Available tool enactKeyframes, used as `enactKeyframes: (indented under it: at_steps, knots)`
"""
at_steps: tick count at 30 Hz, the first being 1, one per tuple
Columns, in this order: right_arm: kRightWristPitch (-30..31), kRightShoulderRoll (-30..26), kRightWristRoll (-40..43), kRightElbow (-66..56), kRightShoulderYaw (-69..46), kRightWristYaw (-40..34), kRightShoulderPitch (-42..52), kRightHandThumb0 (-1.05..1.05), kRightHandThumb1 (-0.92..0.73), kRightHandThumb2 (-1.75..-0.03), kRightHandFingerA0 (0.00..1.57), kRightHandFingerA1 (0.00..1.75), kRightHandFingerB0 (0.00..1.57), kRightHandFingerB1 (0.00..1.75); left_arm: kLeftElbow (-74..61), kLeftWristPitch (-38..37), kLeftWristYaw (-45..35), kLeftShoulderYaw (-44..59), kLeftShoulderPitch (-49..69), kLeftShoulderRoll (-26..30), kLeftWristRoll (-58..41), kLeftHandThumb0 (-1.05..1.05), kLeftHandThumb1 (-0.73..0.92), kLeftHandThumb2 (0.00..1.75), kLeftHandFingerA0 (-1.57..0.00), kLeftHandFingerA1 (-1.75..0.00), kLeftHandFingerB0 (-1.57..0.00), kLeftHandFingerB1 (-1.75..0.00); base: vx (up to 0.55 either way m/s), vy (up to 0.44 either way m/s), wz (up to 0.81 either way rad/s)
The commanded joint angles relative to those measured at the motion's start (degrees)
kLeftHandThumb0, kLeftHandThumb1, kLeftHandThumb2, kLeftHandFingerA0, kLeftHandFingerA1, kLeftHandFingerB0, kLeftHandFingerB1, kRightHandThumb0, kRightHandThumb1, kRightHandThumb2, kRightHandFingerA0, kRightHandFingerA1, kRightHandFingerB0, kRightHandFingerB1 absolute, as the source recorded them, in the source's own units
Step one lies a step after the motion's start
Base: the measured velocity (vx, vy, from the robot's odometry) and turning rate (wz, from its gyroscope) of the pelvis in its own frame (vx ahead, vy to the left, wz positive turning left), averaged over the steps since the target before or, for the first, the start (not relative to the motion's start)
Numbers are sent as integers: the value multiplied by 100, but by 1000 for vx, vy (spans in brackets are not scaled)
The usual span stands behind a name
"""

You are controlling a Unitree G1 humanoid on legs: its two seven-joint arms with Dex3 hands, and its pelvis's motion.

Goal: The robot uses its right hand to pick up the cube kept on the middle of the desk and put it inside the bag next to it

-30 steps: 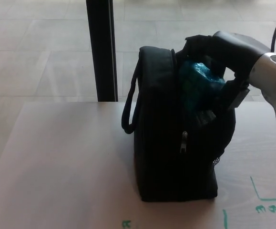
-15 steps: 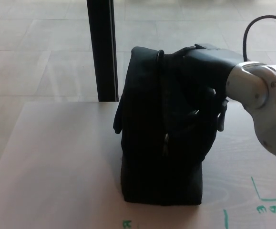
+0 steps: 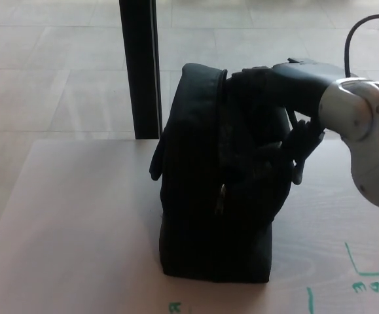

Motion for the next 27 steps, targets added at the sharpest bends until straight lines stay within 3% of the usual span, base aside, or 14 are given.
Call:
enactKeyframes:
  at_steps: [1, 2, 3, 8, 9, 13, 14, 17, 18, 20, 21, 23, 24, 27]
  knots:
    - [-40, -11, 630, 243, -493, 556, -505, -91, -51, -89, 0, 5, 15, 43, -71, -73, -155, -85, 64, -15, -25, -40, 50, 109, -3, -53, 0, -51, 0, 0, 0]
    - [-266, 14, 795, 457, -629, 546, -706, -77, -44, -86, 21, 67, 36, 49, -5, -33, -165, -45, 28, -35, -80, -40, 51, 108, -4, -54, 0, -51, 0, 0, 0]
    - [-444, 20, 924, 627, -722, 572, -863, -73, -59, -59, 45, 66, 50, 41, 31, -17, -183, -30, 7, -42, -107, -40, 51, 108, -4, -54, 0, -51, 0, 0, 0]
    - [-740, -74, 1167, 1446, -778, 1194, -1908, -73, -62, -59, 71, 94, 63, 46, 110, -169, -298, -24, 43, -53, -127, -71, 62, 93, -8, -55, -5, -45, 0, 0, 0]
    - [-790, -177, 1227, 1643, -802, 1421, -2231, -71, -62, -59, 58, 73, 61, 46, 116, -188, -315, -24, 57, -36, -121, -40, 53, 110, -3, -54, 0, -51, 0, 0, 0]
    - [-918, -573, 1403, 1968, -833, 2086, -2741, -68, -65, -60, 42, 52, 44, 38, 143, -146, -245, -35, 63, -27, -90, -40, 49, 108, -3, -54, 0, -51, 0, 0, 0]
    - [-924, -861, 1444, 1908, -889, 2341, -2802, -72, -54, -94, 39, 60, 31, 49, 189, -164, -246, -34, 63, -35, -85, -41, 49, 108, -3, -54, 0, -51, 0, 0, 0]
    - [-768, -1341, 1558, 1613, -1172, 2392, -2562, -69, -63, -63, 42, 50, 40, 37, 137, -204, -251, -10, 123, -44, -104, -40, 51, 109, -3, -54, 0, -51, 0, 0, 0]
    - [-433, -1696, 1739, 1117, -1628, 2304, -2051, -69, -55, -94, 35, 57, 36, 51, 115, -205, -268, -1, 145, -41, -118, -40, 50, 109, -4, -54, 0, -51, 0, 0, 0]
    - [-329, -1915, 1851, 806, -1971, 2162, -1615, -70, -56, -93, 37, 56, 35, 50, 170, -194, -262, 25, 114, -54, -146, -40, 50, 108, -4, -54, 0, -51, 0, 0, 0]
    - [-160, -2270, 1839, 188, -2468, 1989, -811, -59, -67, -61, 44, 45, 45, 37, 135, -155, -261, 45, 124, -58, -176, -41, 48, 107, -4, -54, 0, -51, 0, 0, 0]
    - [-65, -2408, 1885, -199, -2846, 1874, -229, -59, -54, -91, 40, 57, 34, 50, 159, -152, -282, 78, 172, -79, -215, -41, 48, 107, -4, -55, 0, -51, 0, 0, 0]
    - [-114, -2494, 1930, -520, -3456, 1711, 574, -50, -65, -59, 45, 45, 43, 38, 136, -153, -315, 61, 183, -66, -212, -41, 48, 107, -4, -55, 0, -51, 0, 0, 0]
    - [-11, -2379, 1838, -1030, -4451, 1406, 1869, -51, -50, -88, 41, 57, 30, 49, 134, -157, -351, 73, 238, -55, -214, -41, 48, 107, -4, -55, 0, -51, 0, 0, 0]
